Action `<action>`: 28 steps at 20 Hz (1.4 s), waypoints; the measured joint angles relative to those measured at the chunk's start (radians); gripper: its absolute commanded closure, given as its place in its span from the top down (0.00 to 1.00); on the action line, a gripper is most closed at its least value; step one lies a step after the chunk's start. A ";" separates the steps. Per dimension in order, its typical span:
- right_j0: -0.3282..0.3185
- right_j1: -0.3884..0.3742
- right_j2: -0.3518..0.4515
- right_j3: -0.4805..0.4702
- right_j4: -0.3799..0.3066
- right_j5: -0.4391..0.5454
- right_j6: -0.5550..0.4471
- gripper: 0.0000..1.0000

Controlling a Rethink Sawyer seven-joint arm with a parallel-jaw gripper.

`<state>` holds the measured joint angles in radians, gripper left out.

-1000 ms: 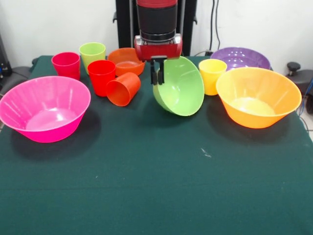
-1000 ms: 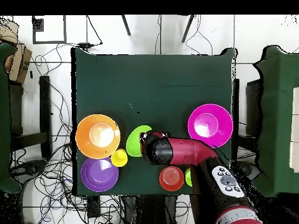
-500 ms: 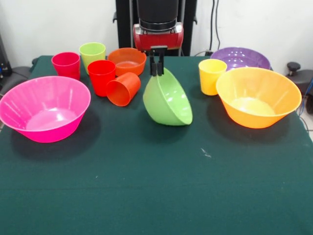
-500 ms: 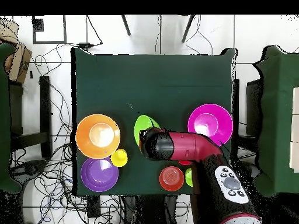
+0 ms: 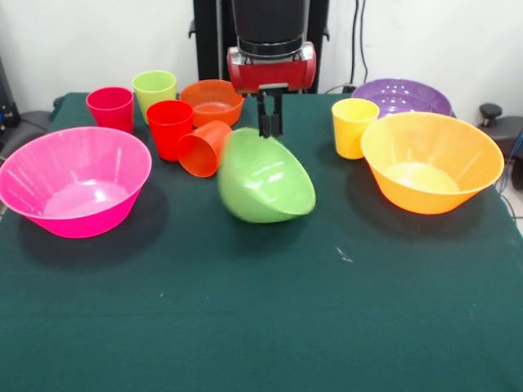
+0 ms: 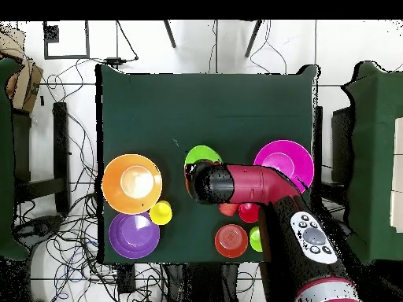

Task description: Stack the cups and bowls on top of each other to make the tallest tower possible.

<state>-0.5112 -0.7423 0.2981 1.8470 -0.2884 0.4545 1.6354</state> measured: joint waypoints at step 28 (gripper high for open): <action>-0.044 0.130 0.104 -0.100 -0.001 0.003 0.000 1.00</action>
<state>-0.5548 -0.6119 0.4017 1.7469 -0.2891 0.4576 1.6354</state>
